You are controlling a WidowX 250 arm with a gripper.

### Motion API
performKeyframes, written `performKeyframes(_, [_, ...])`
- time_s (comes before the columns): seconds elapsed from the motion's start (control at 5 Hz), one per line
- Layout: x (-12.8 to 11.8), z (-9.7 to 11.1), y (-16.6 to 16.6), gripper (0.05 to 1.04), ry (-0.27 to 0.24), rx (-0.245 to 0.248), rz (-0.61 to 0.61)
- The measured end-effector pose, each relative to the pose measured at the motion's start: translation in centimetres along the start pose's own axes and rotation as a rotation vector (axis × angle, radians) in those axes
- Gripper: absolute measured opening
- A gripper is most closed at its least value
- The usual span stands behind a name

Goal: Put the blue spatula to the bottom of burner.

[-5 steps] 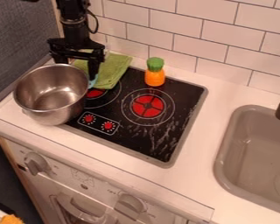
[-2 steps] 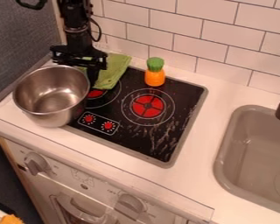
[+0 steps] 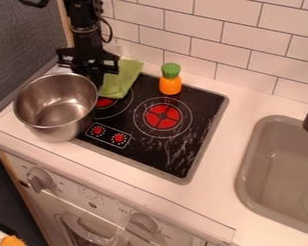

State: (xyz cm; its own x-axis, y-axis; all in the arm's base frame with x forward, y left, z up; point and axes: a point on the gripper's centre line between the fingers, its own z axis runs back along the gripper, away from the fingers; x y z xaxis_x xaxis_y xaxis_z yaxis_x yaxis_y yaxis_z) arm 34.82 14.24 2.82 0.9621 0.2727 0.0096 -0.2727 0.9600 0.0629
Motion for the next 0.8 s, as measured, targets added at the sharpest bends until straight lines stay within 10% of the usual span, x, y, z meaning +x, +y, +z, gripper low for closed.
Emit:
performKeyframes(0.2, [-0.01,0.63,0.1,0.297,-0.007,0.001,0.012])
performKeyframes(0.6, [0.4,0.27,0.77,0.876,0.017,0.036,-0.011])
performKeyframes(0.8, [0.8,0.15,0.79,1.011,0.027,0.035,-0.038])
